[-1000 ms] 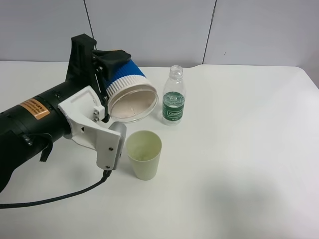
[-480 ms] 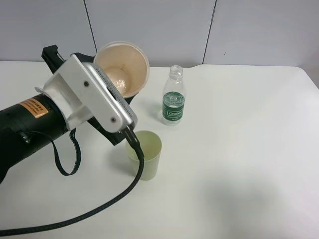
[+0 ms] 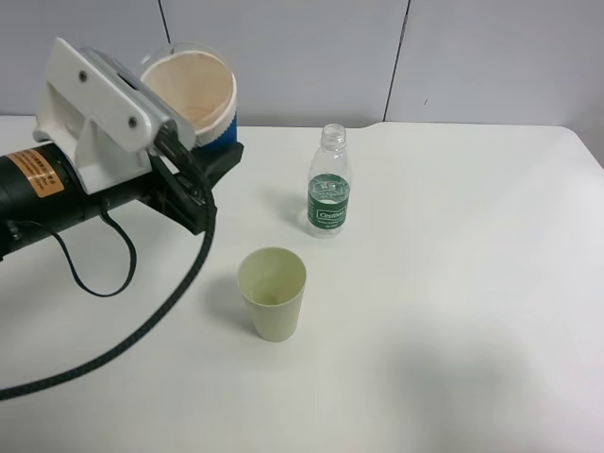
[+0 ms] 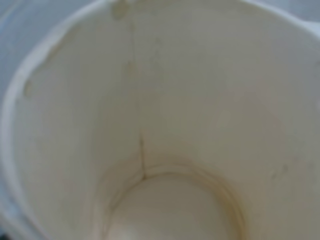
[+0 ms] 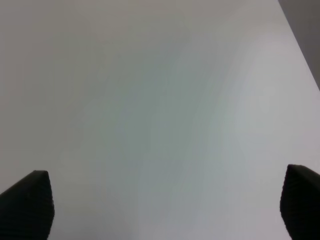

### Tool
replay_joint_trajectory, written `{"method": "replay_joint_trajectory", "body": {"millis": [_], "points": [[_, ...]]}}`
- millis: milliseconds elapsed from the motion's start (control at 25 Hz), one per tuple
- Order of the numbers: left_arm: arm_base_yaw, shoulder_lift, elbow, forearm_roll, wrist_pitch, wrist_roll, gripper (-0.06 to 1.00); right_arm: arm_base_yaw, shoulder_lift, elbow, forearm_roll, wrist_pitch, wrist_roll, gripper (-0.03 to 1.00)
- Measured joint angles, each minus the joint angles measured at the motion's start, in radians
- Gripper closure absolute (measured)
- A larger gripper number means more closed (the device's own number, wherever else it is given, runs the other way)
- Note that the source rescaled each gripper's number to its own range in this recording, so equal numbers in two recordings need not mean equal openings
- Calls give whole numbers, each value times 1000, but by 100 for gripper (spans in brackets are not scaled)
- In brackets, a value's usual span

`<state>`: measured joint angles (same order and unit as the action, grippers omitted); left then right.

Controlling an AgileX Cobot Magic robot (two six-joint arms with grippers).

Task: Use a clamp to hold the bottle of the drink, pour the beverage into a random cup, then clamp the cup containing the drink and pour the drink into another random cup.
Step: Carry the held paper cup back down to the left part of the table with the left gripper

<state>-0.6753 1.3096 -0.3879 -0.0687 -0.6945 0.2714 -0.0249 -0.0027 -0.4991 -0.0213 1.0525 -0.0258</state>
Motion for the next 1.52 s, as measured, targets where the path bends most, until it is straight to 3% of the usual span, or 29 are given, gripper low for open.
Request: {"method": "replay_joint_trajectory", "body": {"millis": [40, 80, 280, 520, 680, 920, 1280, 1520], "points": [[45, 0, 0, 69, 0, -79, 92, 0, 0, 0, 0, 0, 0, 20], [134, 0, 0, 195, -1, -212, 92, 0, 0, 0, 0, 0, 0, 20], [372, 17, 0, 480, -69, -460, 92, 0, 0, 0, 0, 0, 0, 20], [598, 147, -2, 685, -278, -556, 92, 0, 0, 0, 0, 0, 0, 20], [687, 257, -3, 791, -407, -567, 92, 0, 0, 0, 0, 0, 0, 20], [738, 391, -4, 857, -430, -548, 92, 0, 0, 0, 0, 0, 0, 20], [742, 533, -5, 864, -452, -358, 92, 0, 0, 0, 0, 0, 0, 20], [745, 609, -5, 866, -507, -286, 92, 0, 0, 0, 0, 0, 0, 20]]}}
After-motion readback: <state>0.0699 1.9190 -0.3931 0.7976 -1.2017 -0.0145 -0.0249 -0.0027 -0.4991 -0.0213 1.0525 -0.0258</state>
